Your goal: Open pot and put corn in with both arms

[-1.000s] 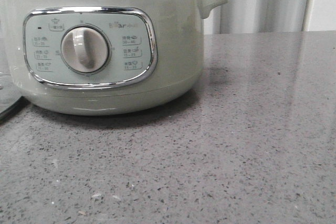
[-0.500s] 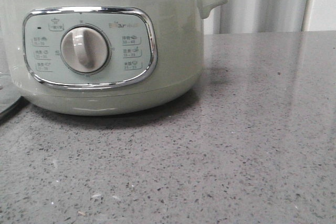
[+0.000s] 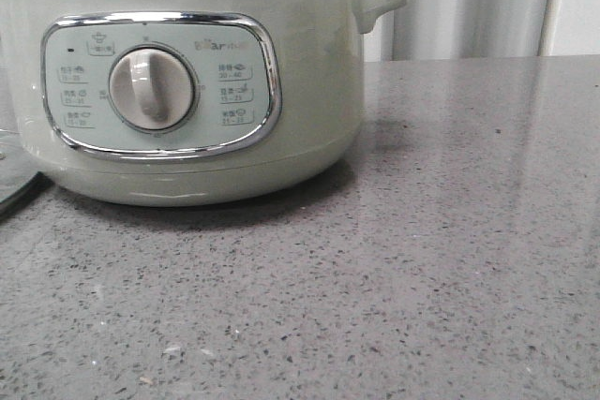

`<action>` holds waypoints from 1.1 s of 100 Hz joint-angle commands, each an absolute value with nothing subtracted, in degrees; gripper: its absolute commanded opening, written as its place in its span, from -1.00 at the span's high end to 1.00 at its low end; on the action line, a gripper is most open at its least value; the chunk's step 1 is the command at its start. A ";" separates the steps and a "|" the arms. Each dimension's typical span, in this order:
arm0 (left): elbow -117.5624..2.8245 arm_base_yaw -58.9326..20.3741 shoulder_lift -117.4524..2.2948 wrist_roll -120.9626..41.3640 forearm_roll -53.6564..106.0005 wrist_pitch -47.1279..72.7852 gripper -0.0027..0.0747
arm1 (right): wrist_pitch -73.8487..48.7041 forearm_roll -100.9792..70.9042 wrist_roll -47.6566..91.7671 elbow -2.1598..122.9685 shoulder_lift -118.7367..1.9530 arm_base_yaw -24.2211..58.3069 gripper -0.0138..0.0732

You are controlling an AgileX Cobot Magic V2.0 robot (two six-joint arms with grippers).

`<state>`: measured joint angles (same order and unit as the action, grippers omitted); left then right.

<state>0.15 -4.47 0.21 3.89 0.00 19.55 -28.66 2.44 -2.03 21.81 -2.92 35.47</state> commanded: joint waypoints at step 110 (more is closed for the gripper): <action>0.51 -4.29 2.24 3.84 0.43 18.21 0.98 | -18.74 2.06 -1.92 14.26 -3.74 9.25 0.67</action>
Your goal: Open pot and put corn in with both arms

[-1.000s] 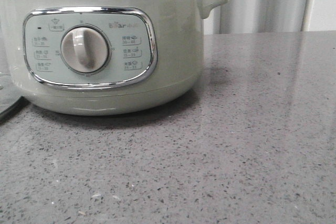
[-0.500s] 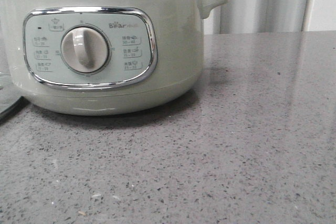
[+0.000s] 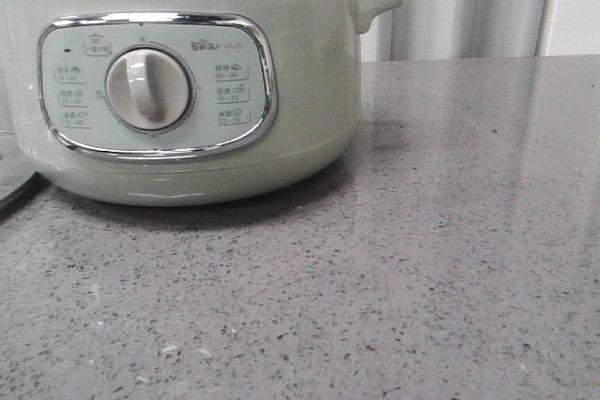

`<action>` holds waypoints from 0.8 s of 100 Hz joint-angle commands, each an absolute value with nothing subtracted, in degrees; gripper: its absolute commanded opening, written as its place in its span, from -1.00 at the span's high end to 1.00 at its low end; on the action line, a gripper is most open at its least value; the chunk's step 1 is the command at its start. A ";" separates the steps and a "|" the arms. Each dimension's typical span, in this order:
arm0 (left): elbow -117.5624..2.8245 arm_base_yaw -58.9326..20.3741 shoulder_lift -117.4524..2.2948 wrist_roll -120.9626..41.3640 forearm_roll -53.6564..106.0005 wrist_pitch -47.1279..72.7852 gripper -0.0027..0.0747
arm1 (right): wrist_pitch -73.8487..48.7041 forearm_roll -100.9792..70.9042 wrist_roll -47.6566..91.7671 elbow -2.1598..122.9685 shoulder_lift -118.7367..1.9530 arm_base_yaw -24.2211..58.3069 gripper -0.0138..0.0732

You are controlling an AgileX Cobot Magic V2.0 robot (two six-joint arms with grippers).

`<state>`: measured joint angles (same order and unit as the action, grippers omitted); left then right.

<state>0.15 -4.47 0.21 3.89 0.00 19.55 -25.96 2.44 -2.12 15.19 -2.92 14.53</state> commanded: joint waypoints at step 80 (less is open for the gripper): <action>0.51 -4.29 2.13 3.84 0.43 18.21 0.98 | -16.53 6.21 -1.92 -1.82 1.85 -3.04 0.67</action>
